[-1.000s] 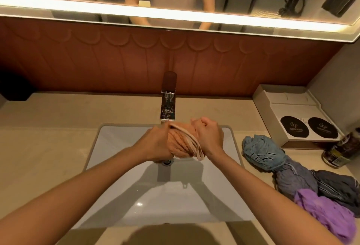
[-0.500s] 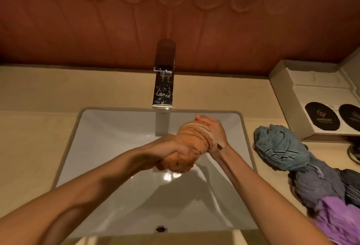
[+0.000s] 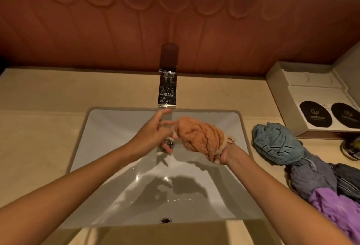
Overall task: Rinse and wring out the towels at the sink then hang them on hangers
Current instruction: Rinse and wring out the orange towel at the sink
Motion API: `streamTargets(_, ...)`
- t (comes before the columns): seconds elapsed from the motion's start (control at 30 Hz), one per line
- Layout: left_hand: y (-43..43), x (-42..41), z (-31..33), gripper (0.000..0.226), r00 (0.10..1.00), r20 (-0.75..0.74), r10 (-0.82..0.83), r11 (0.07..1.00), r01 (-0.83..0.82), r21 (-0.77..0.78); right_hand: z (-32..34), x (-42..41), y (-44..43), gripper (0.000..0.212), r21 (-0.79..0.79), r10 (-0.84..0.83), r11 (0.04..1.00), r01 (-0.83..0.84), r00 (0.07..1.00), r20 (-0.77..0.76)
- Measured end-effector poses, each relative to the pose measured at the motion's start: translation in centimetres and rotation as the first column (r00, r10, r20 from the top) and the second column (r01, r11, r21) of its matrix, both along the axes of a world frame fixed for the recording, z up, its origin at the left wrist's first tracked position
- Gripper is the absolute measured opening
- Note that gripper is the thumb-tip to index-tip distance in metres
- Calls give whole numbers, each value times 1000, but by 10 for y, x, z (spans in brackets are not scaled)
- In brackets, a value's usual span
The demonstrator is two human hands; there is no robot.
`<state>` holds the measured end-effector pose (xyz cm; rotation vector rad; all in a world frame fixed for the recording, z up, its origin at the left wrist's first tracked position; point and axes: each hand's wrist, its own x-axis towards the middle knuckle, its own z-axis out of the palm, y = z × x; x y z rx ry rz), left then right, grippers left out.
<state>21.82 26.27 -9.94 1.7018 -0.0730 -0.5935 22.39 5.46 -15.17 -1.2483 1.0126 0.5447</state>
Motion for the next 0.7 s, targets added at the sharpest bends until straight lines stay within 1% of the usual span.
streamTargets(0.03,3,-4,-3,73,944,306,-125,980,70,185,-4,-4,0,43,11,-29,1000,29,999,-29)
streamTargets(0.07,5,-8,-10,80,754,568,-330,905,82,417,-4,-8,1,39,16,-34,999,35,998,-47)
streamTargets(0.1,10,-9,-23,86,501,694,-518,806,14,592,0,-12,5,38,30,-27,999,28,998,-49)
streamTargets(0.13,15,-10,-31,92,294,709,-641,720,-88,688,1,-13,5,40,34,7,999,-5,998,-69)
streamTargets(0.17,18,-10,-41,94,136,693,-708,670,-180,720,3,-14,6,39,43,37,998,-34,996,-78)
streamTargets(0.2,19,-10,-47,91,1,670,-742,647,-261,717,7,-16,8,37,47,70,997,-65,993,-96)
streamTargets(0.23,20,-7,-49,83,-122,650,-750,649,-325,688,10,-17,11,34,42,83,996,-79,991,-108)
streamTargets(0.3,15,5,-39,66,-293,611,-735,677,-359,643,18,-21,21,31,68,165,985,-158,980,-109)
streamTargets(0.33,10,13,-30,65,-370,591,-717,696,-343,630,20,-23,25,30,73,224,973,-218,970,-91)
streamTargets(0.37,3,20,-20,68,-439,568,-696,712,-322,624,21,-24,27,30,114,249,964,-241,966,-69)
streamTargets(0.4,-5,27,-7,69,-482,540,-690,713,-323,622,26,-25,27,33,120,279,955,-271,958,-59)
streamTargets(0.43,-11,33,2,68,-519,502,-692,707,-346,616,31,-25,24,37,130,270,957,-261,961,-55)
streamTargets(0.47,-15,37,8,63,-526,468,-710,689,-383,615,38,-25,23,38,119,262,960,-254,963,-61)
streamTargets(0.5,-17,39,10,56,-508,451,-734,668,-420,614,45,-25,22,39,116,243,965,-236,968,-55)
streamTargets(0.53,-18,40,10,50,-462,446,-766,637,-454,623,51,-24,20,40,58,241,969,-238,969,-49)
streamTargets(0.57,-17,38,8,45,-408,474,-781,624,-474,621,55,-23,20,40,0,239,971,-239,970,-39)
streamTargets(0.63,-14,30,5,42,-231,590,-774,616,-492,615,63,-21,21,38,-58,201,978,-199,979,22)
streamTargets(0.67,-12,27,5,41,-166,652,-739,634,-498,592,63,-21,21,37,-64,178,983,-173,980,88)
streamTargets(0.7,-11,25,4,39,-152,680,-717,646,-512,566,64,-22,22,34,-61,156,987,-148,975,160)
